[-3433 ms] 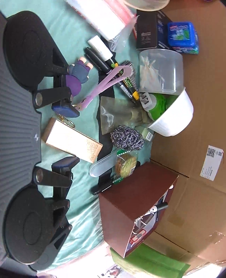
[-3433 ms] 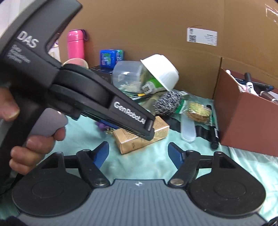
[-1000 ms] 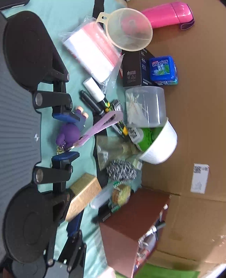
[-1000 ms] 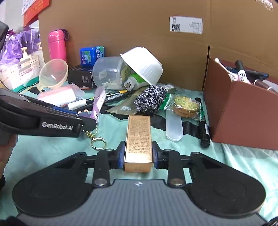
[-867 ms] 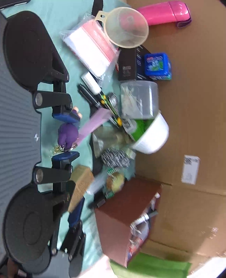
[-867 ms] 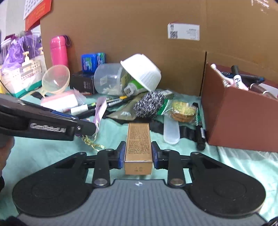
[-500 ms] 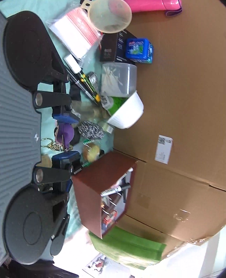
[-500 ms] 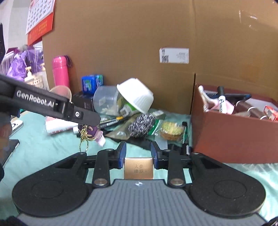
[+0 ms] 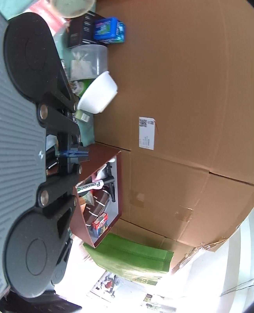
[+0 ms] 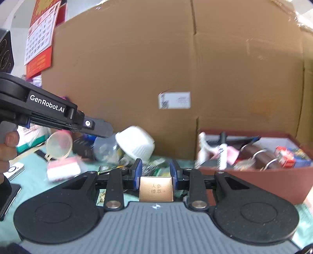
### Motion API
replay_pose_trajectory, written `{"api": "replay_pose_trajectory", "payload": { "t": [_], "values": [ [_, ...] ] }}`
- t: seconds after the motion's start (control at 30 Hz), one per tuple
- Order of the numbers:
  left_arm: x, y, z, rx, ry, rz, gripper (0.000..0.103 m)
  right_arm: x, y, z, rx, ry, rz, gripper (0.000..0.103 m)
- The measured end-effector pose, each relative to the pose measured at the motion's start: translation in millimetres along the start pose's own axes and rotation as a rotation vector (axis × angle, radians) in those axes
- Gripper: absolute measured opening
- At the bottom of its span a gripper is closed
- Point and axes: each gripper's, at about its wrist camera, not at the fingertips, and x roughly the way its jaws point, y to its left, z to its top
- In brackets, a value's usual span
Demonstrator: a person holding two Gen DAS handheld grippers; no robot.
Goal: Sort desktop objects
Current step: 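Lift the copper box with the right gripper while the left gripper grasps the pink BOOM keychain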
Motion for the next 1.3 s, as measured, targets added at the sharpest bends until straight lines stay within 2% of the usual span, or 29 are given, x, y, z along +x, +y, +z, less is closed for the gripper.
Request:
{"api": "replay_pose_trajectory", "payload": {
  "t": [0.13,0.17,0.2,0.23,0.27,0.43,0.5,0.57,0.63,0.7,0.8,0.9,1.0,1.23,1.27,1.3],
  "values": [
    [10.0,-2.6,-20.8,0.064,0.051,0.035,0.0,2.3,-10.3,-12.6,0.001,0.053,-0.008,0.029],
    [14.1,-2.7,-29.6,0.087,0.087,0.043,0.005,4.7,-11.1,-20.3,0.001,0.077,-0.008,0.029],
    [17.8,-2.6,-39.2,0.109,0.123,0.057,0.018,6.8,-10.7,-29.5,-0.006,0.105,-0.012,0.029],
    [20.1,-1.0,-47.8,0.126,0.149,0.07,0.027,8.1,-10.7,-38.8,-0.012,0.133,-0.018,0.029],
    [22.0,1.3,-56.0,0.133,0.166,0.091,0.042,8.8,-12.3,-47.2,-0.005,0.156,-0.023,0.029],
    [34.1,27.2,-81.1,0.055,0.261,0.132,0.046,-9.1,-20.0,-67.9,0.028,0.181,-0.04,0.03],
    [38.0,33.8,-86.0,0.031,0.279,0.154,0.055,-16.0,-20.4,-75.5,0.0,0.203,-0.064,0.03],
    [41.7,36.0,-88.2,0.017,0.285,0.156,0.061,-22.1,-24.4,-83.0,0.023,0.227,-0.068,0.03],
    [47.7,35.6,-89.0,0.017,0.298,0.133,0.061,-23.7,-27.3,-90.7,0.03,0.257,-0.096,0.03],
    [53.9,34.5,-90.4,0.022,0.314,0.119,0.062,-26.4,-31.6,-95.0,0.052,0.249,-0.087,0.03],
    [60.7,33.9,-92.5,0.023,0.325,0.138,0.064,-26.4,-30.7,-94.0,0.046,0.254,-0.092,0.031],
    [63.3,38.1,-90.2,-0.006,0.323,0.133,0.066,-25.2,-26.0,-94.0,0.033,0.254,-0.082,0.043],
    [67.8,40.7,-86.4,-0.023,0.318,0.133,0.065,-22.2,-21.4,-95.5,0.033,0.262,-0.065,0.045],
    [70.6,15.2,-94.2,0.172,0.291,0.172,0.056,-8.0,-20.0,-108.2,0.016,0.332,-0.083,0.043],
    [69.8,13.1,-96.0,0.195,0.289,0.177,0.056,-8.4,-20.8,-109.1,0.021,0.323,-0.085,0.042],
    [69.0,12.2,-96.8,0.202,0.288,0.181,0.055,-8.8,-20.7,-108.3,0.022,0.323,-0.085,0.032]
  ]
}}
